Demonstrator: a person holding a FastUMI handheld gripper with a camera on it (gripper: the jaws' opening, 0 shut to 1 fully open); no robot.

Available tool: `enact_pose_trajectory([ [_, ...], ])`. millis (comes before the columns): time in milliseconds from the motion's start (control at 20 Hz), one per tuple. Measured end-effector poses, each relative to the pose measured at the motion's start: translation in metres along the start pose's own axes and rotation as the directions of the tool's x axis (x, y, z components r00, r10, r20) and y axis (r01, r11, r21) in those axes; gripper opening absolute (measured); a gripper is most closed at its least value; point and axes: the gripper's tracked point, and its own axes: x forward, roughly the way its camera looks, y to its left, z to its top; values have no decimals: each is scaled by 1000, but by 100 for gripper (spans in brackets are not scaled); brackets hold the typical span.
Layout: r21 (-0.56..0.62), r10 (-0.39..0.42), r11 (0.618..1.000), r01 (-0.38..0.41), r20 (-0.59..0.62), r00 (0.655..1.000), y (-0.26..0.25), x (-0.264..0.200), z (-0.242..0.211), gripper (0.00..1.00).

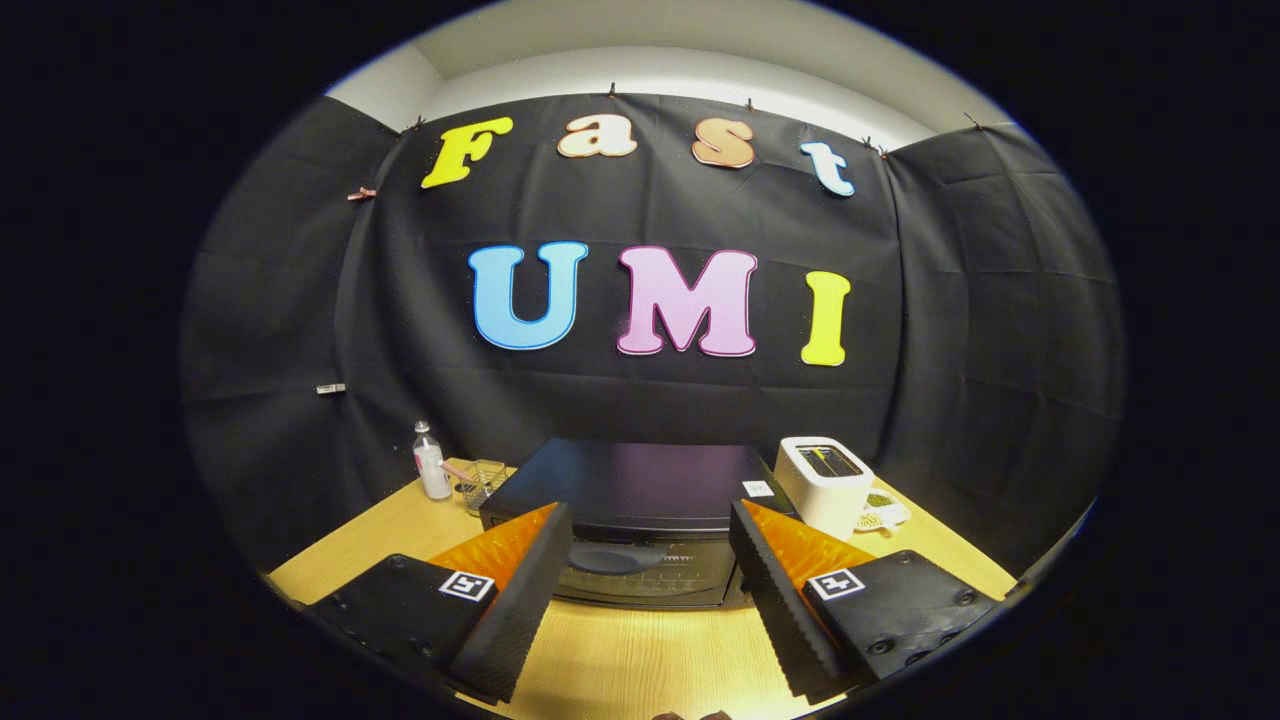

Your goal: Open the toaster oven, put the food inside, and close the toaster oven door.

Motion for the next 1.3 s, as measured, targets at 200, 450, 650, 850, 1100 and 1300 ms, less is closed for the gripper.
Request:
enact_pose_trajectory([
  [200,-27,3,1000,-4,-42,999,9,26,-16,97],
  [450,-26,-3,1000,0,-118,993,13,66,-37,98],
  [650,-57,-8,998,-2,-176,984,24,92,-60,98],
  [850,-78,0,997,-17,-219,976,36,105,-81,98],
  [1100,-12,-29,1000,27,-244,969,30,111,-87,98],
  [1300,15,-28,999,33,-258,966,33,107,-90,98],
])
